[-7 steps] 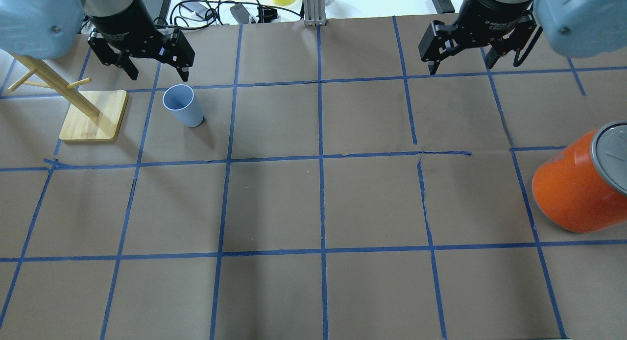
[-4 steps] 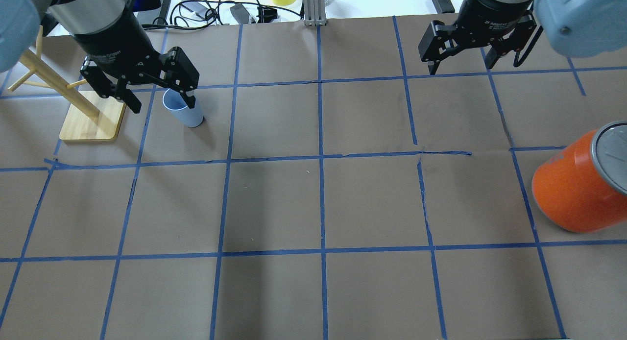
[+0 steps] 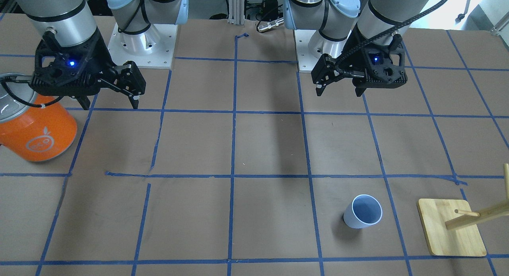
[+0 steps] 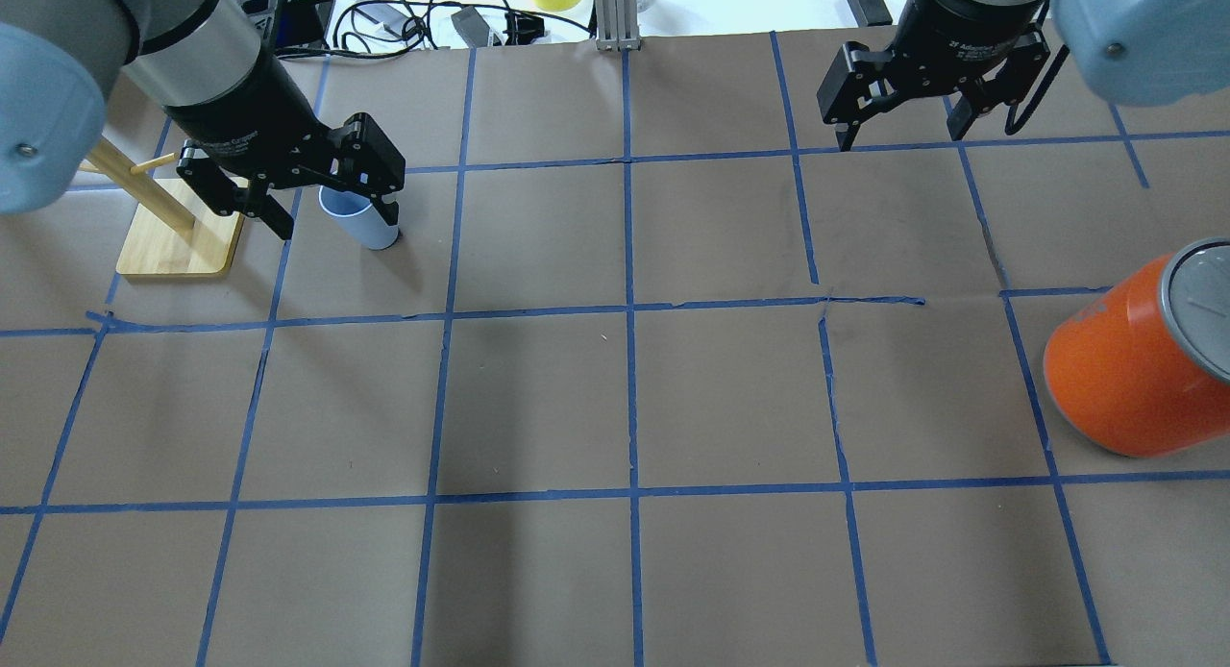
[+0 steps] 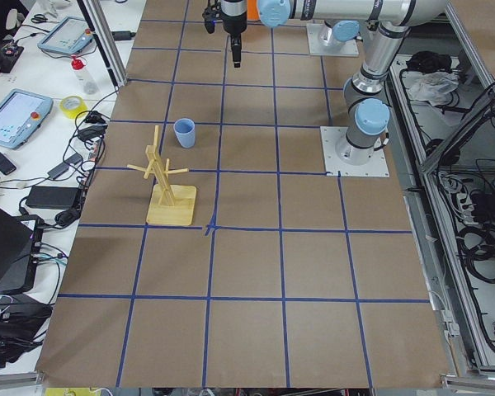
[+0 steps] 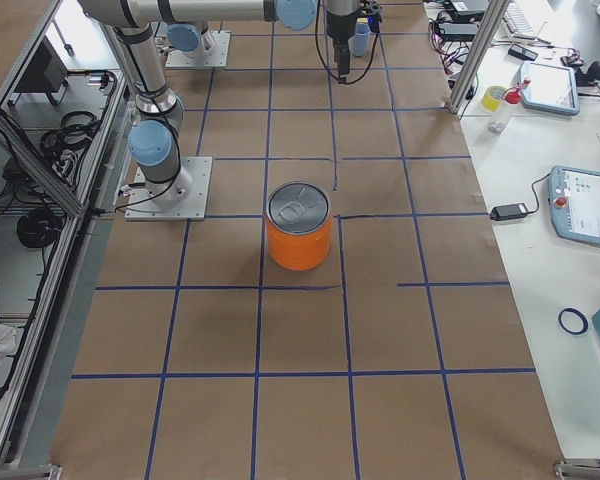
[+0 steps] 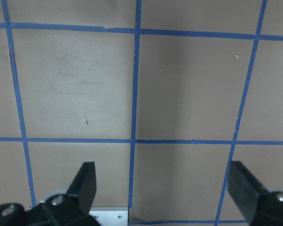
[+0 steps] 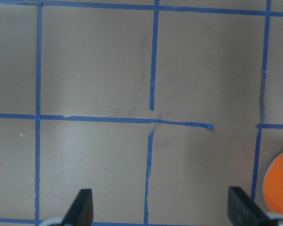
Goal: Flip cup
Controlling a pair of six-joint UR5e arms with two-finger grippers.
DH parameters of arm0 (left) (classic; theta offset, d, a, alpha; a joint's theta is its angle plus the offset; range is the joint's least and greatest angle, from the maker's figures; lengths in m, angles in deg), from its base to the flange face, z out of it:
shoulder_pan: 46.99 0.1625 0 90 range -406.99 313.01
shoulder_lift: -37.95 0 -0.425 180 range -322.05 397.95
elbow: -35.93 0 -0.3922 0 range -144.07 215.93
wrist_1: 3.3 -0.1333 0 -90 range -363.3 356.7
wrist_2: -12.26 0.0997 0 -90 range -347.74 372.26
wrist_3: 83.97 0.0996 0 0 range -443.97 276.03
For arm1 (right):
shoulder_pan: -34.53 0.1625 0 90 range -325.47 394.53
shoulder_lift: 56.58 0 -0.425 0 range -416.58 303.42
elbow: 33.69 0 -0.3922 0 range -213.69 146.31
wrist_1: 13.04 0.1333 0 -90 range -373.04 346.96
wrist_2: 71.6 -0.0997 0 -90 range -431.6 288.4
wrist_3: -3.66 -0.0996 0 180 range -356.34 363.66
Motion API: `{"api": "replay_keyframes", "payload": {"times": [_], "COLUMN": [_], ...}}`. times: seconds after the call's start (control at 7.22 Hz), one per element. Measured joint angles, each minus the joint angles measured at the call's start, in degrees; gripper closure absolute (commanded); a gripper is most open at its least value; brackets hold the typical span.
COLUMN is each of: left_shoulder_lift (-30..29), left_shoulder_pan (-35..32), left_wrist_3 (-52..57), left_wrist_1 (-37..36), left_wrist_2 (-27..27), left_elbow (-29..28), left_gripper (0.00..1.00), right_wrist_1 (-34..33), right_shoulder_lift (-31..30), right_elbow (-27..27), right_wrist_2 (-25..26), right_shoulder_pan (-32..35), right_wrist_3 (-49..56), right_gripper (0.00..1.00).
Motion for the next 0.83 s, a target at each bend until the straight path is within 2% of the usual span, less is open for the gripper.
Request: {"api": "replay_keyframes", "payload": {"times": [0.83], "left_shoulder_lift": [-0.3], "left_shoulder_pan": [0.0], "left_wrist_3": [0.2], "left_wrist_1": [-3.0], "left_wrist_2": [3.3], "left_elbow": [0.2], "left_gripper": [0.0], "right_wrist_1": [0.2], "right_shoulder_lift": [0.5], "right_elbow": [-0.2], "right_wrist_2": [0.0], "right_shoulder_pan": [0.0], "right_wrist_3": [0.1], "right_gripper": [0.0]}}
